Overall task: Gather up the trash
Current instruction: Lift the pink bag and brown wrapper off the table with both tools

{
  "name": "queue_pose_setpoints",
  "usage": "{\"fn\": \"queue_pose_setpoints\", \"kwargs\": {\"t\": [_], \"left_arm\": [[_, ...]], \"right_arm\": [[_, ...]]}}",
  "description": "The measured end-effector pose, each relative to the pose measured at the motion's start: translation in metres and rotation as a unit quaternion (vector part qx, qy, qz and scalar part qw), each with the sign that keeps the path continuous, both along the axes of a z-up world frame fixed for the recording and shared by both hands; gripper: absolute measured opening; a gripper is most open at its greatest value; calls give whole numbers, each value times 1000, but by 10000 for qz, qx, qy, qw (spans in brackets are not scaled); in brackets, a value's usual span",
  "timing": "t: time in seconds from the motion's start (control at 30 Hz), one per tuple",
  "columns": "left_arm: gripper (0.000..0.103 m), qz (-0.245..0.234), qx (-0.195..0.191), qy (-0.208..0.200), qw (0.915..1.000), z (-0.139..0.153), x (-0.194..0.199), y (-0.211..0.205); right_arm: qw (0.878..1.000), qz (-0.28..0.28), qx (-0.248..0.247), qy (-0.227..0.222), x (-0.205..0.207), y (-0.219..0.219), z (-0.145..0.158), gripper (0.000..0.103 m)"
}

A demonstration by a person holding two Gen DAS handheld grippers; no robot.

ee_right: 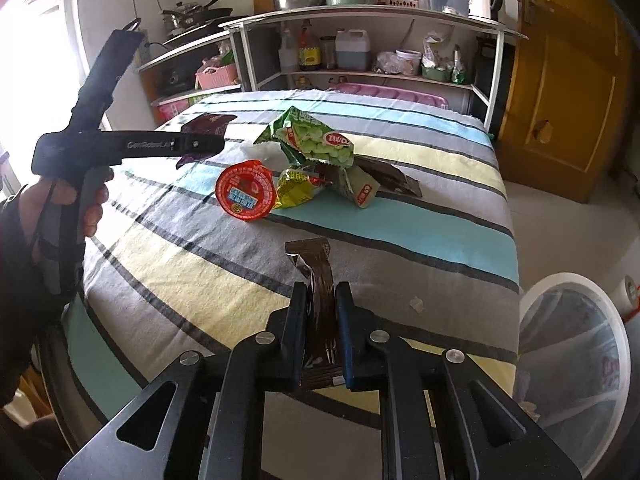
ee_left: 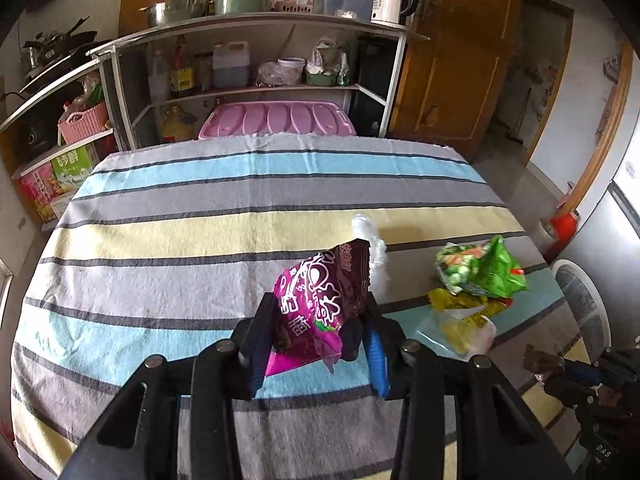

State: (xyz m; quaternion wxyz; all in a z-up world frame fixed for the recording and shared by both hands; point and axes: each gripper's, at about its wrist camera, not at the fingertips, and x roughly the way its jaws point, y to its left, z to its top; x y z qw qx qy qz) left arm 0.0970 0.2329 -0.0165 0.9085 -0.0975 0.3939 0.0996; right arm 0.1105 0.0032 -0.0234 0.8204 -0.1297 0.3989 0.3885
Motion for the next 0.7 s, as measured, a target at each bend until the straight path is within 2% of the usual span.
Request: {"fn": "queue_pose_setpoints", "kwargs": {"t": [0.37, 0.7], "left_arm": [[42, -304, 163, -272, 9990, 27, -19, -31], [42, -749, 282, -491, 9956, 49, -28, -80]], "right_arm": [[9990, -283, 312, -178, -8, -21, 22, 15], [9949, -735, 545, -433, -14, -59, 47, 15]]}}
